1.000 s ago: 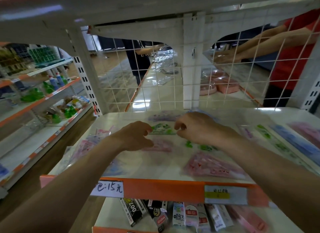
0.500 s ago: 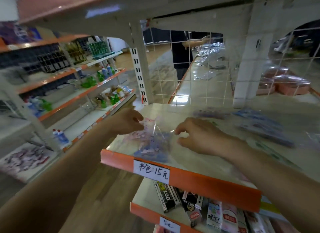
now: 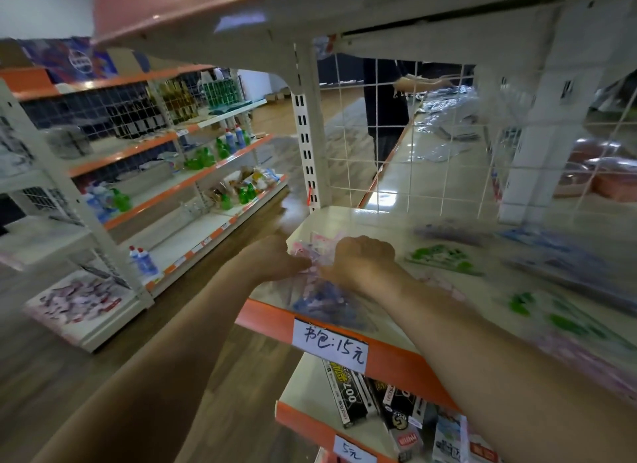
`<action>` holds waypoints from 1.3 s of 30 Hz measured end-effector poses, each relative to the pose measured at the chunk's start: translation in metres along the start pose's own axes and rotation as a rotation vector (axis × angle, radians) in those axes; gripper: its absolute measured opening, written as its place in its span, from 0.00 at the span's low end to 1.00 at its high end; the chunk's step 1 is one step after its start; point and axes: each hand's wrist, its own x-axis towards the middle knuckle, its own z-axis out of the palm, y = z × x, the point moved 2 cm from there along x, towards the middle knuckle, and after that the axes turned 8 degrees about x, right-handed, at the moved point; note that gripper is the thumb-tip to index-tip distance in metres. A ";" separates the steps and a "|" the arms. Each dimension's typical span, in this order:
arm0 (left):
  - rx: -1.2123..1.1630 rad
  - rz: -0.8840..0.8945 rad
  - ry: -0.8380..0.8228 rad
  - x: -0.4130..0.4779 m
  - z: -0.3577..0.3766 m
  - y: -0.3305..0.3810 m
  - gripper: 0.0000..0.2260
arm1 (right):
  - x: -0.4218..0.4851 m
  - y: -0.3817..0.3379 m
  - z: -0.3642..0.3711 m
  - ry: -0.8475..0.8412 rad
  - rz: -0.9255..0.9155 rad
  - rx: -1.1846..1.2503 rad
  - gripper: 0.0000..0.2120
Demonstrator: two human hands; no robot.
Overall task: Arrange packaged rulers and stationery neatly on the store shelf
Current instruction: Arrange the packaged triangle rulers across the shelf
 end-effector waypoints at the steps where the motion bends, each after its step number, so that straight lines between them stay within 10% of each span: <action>1: -0.002 0.007 0.003 -0.001 0.000 0.001 0.22 | 0.002 -0.001 0.002 -0.002 0.002 -0.003 0.26; 15: -0.096 -0.075 0.083 0.013 0.006 -0.021 0.29 | 0.017 0.003 -0.002 -0.138 0.004 0.103 0.30; 26: -0.887 -0.148 0.158 0.019 0.007 -0.024 0.27 | 0.015 0.020 -0.009 -0.137 -0.030 0.657 0.08; 31: -1.122 -0.070 0.085 0.017 0.004 -0.022 0.09 | 0.010 0.033 -0.017 -0.101 -0.016 0.887 0.01; 39: -1.527 -0.124 -0.127 0.018 0.007 -0.020 0.05 | -0.001 0.062 -0.032 0.094 0.068 1.018 0.05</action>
